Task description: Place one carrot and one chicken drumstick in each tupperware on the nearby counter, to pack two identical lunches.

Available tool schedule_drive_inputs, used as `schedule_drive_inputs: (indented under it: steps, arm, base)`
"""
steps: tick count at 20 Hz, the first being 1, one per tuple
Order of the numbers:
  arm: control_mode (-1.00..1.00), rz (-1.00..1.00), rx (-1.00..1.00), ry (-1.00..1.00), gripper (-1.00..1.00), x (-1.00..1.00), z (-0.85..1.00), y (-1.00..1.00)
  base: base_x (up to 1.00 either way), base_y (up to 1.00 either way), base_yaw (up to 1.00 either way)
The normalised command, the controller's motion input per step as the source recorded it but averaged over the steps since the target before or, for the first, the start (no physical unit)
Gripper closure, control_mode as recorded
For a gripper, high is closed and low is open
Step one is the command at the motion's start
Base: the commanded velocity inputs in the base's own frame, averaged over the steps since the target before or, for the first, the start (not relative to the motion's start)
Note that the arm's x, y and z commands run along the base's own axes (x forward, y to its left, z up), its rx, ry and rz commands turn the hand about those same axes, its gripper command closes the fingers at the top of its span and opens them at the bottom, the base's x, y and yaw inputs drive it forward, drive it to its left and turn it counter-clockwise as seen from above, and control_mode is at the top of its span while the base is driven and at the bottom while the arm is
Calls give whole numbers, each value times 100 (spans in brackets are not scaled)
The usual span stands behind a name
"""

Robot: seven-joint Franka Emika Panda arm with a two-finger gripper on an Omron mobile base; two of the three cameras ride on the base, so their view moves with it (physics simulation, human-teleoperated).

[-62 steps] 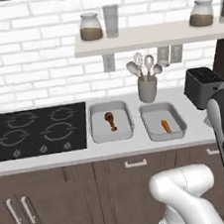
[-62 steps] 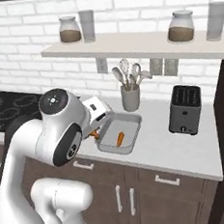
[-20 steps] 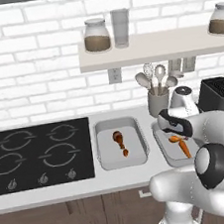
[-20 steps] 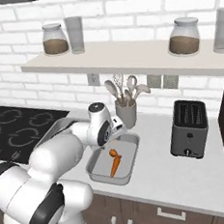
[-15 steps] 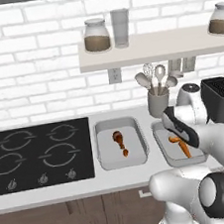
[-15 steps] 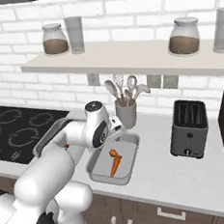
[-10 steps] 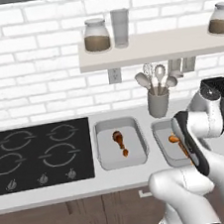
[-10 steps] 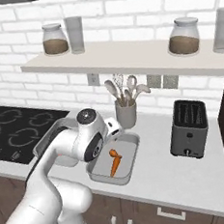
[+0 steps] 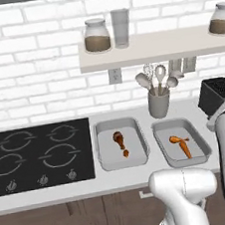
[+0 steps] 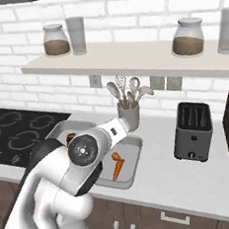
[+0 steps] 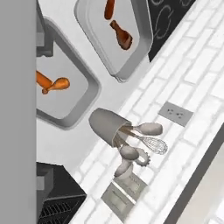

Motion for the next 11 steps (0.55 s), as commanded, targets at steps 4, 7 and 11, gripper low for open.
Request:
schedule_drive_inputs:
  steps: [4,7,11]
  arm:
    - [-100,3,41,-24,-100,-20,70,-100]
    - [-100,-1,9,-3,-100,-9,18,-33]
    - [-100,0,0,0,-100,0,0,-2]
  base:
    - [0,0,0]
    - [0,0,0]
    - [0,0,0]
